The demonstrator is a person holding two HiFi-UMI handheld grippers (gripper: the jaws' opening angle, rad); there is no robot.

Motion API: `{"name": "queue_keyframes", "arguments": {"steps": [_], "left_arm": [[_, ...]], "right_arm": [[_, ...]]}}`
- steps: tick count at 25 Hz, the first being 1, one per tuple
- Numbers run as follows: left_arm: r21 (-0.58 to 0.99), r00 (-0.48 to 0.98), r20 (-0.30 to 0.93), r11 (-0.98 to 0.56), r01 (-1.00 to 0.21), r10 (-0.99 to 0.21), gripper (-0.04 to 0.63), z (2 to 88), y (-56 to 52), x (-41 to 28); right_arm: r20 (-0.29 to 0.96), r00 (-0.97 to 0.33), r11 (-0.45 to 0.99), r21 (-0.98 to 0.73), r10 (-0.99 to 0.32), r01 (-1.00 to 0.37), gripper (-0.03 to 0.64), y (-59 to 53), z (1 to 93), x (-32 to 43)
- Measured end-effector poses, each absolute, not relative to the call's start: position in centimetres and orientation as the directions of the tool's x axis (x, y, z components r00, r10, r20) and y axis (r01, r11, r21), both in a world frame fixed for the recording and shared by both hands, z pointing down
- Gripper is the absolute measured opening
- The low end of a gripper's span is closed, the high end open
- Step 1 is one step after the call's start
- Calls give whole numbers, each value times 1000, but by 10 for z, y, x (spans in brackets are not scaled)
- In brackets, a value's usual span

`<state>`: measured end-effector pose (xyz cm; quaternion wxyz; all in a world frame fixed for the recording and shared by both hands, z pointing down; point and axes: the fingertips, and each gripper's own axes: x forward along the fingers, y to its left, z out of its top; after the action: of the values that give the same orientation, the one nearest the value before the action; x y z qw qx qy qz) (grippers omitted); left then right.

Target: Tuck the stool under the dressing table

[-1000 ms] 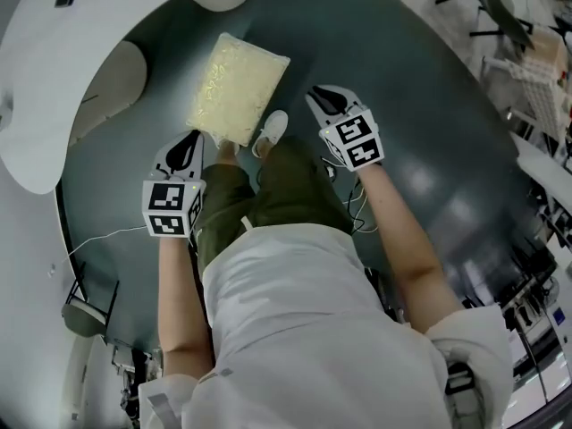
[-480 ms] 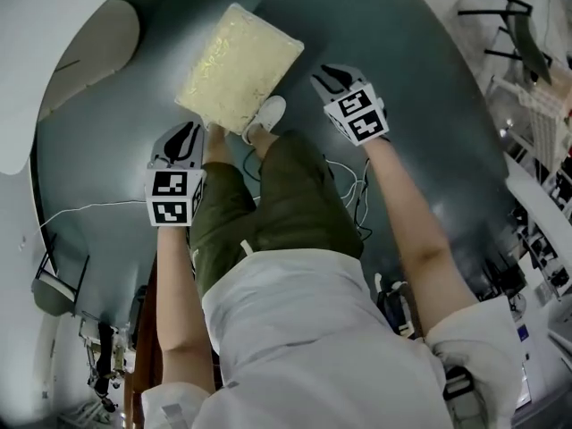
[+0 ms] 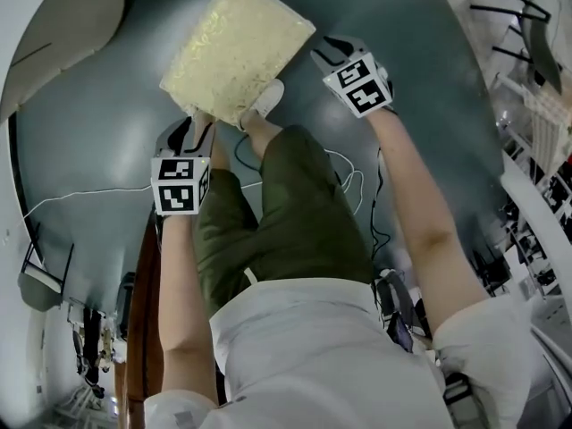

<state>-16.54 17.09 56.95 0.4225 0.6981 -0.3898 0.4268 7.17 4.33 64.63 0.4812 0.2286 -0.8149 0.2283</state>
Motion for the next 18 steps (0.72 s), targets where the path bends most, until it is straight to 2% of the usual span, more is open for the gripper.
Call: {"name": "queue_keyframes", "arguments": {"steps": [5,14,18], "left_arm": [[303,343,936,-315,-900,-80,262,614,186,-159],[315,317,948,-228,-921,27,327,683,219,-157],[325,308,945,-211,-922,110,347,712,241,-152]], "right_arm": [[903,-408,819,-133,-131,-559,163,38,678,73],[940,-337,904,-103,-47,-414,235,41,735,85],[952,-306,933,-103,-8,-346,270,44,753,91]]}}
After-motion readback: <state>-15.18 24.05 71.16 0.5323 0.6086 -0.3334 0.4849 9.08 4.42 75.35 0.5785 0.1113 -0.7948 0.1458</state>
